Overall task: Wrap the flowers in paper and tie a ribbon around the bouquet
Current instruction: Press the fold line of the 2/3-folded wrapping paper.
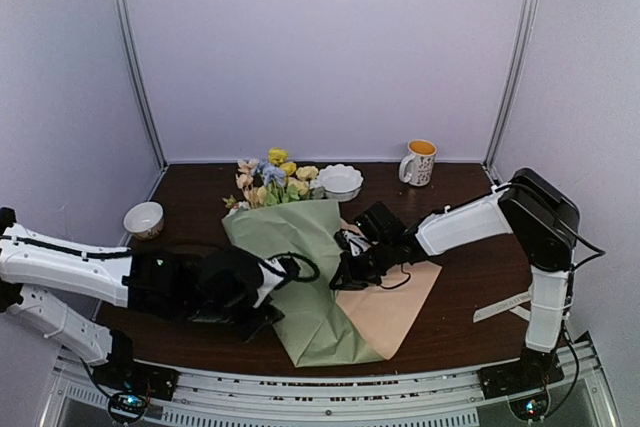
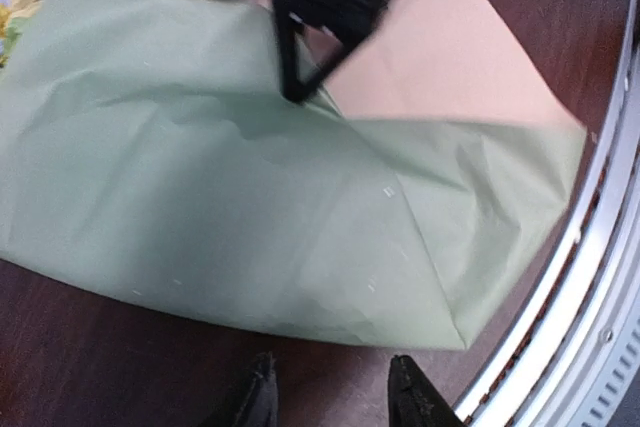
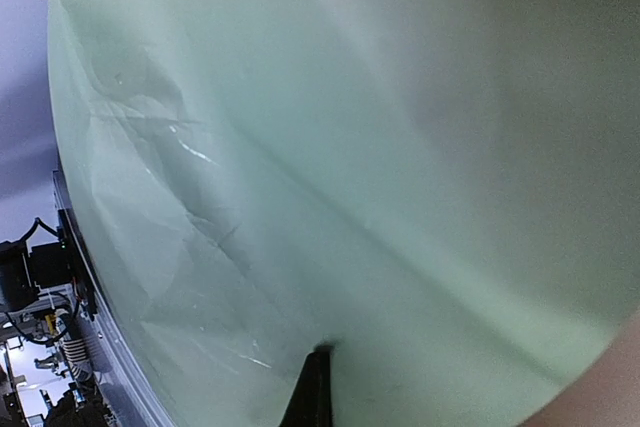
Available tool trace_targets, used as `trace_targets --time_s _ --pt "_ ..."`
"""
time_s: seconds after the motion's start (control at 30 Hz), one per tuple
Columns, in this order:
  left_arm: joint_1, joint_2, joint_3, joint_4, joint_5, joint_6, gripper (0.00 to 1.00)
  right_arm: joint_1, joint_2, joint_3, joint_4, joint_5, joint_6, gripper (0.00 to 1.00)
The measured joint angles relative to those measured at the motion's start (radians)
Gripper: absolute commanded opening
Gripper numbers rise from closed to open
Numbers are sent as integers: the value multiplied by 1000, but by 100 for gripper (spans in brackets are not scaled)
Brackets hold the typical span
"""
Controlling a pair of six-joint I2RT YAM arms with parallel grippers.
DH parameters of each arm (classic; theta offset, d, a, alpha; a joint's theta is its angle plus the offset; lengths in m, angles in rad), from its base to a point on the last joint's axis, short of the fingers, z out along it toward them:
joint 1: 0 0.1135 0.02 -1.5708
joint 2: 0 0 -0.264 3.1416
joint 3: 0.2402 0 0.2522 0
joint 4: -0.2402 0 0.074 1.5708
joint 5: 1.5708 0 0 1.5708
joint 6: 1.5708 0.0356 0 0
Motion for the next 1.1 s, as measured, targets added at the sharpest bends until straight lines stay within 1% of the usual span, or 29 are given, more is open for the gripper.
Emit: trace_targets --time_s 0.1,0.17,0.23,0.33,0.4,0.53,0.6,0.73,0.9,1.1 --pt "147 -69 0 29 29 4 38 4 0 9 -14 5 -8 0" --pt "248 -69 0 39 46 8 39 6 0 15 -25 8 -9 0" --pt "327 -37 2 32 61 16 39 6 0 24 -36 9 -9 0" --pt "420 64 37 -5 124 38 38 6 0 39 -55 12 -11 0" --pt "467 153 90 -34 169 56 37 9 0 43 -61 15 -13 0" --pt "525 299 196 -66 230 85 35 12 0 49 -83 19 -16 0" --pt "559 352 209 -69 268 89 33 12 0 55 -89 18 -16 0" --pt "658 440 190 -86 337 89 33 13 0 57 -103 17 -18 0" --pt "731 446 178 -81 379 89 34 13 1 57 -126 16 -37 0" --pt "803 443 164 -60 462 93 34 13 4 58 -140 14 -65 0"
